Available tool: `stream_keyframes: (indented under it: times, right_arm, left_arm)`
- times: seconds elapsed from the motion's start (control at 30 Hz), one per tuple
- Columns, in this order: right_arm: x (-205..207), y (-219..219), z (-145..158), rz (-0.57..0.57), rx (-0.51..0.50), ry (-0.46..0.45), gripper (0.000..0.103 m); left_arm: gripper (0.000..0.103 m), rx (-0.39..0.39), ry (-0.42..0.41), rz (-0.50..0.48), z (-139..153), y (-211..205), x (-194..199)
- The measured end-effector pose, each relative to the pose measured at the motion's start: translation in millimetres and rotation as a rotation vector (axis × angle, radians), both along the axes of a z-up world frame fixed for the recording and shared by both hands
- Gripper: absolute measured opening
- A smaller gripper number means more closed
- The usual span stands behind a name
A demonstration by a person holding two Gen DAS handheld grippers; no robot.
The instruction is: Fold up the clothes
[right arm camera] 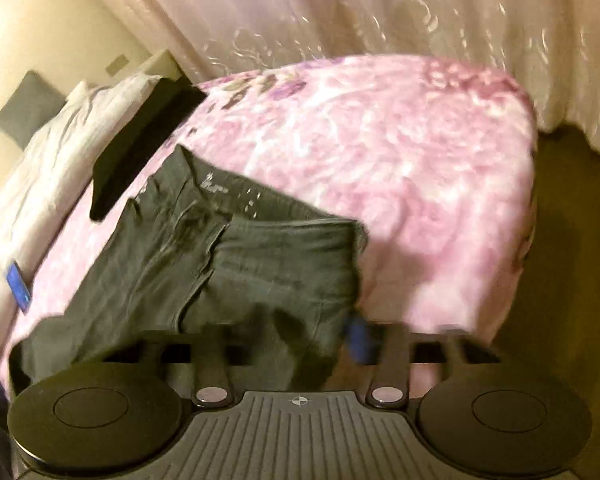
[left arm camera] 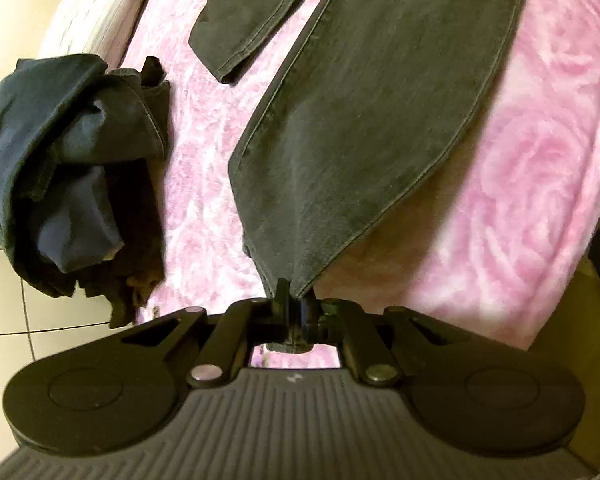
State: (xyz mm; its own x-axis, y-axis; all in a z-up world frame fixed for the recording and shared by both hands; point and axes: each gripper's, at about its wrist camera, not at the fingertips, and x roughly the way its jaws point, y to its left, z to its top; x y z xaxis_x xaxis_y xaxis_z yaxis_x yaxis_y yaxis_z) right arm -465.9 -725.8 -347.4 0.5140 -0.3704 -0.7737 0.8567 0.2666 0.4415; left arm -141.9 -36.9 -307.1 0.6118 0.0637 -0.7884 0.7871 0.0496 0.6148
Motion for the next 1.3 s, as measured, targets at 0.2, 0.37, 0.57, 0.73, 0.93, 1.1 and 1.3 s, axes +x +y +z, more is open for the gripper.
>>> stream_keyframes:
  times: [0.2, 0.37, 0.57, 0.73, 0.93, 1.1, 1.3]
  right_arm:
    - [-28, -22, 63, 0.064, -0.052, -0.013, 0.005]
    - [-40, -30, 31, 0.075, 0.030, 0.159, 0.015]
    - [-19, 19, 72, 0.104, -0.161, 0.293, 0.074]
    - [45, 77, 100, 0.379, -0.281, 0.241, 0.074]
    - [144, 142, 92, 0.708, -0.294, 0.166, 0.075]
    - [206, 171, 67, 0.736, -0.276, 0.187, 0.075]
    - [257, 186, 26, 0.781, -0.268, 0.310, 0.075]
  left_arm:
    - [0.003, -0.021, -0.009, 0.027, 32, -10, -21]
    - [0.004, 0.002, 0.070, 0.021, 13, -8, -54]
    - [0.023, 0.048, 0.145, 0.061, 12, 3, -68]
    - [0.030, -0.058, 0.095, 0.217, 62, -6, -41]
    - [0.056, -0.288, 0.102, 0.209, 59, -92, 16]
    - [0.059, -0.474, 0.171, 0.202, 4, -184, 89]
    - [0.042, -0.467, 0.229, 0.157, -56, -236, 145]
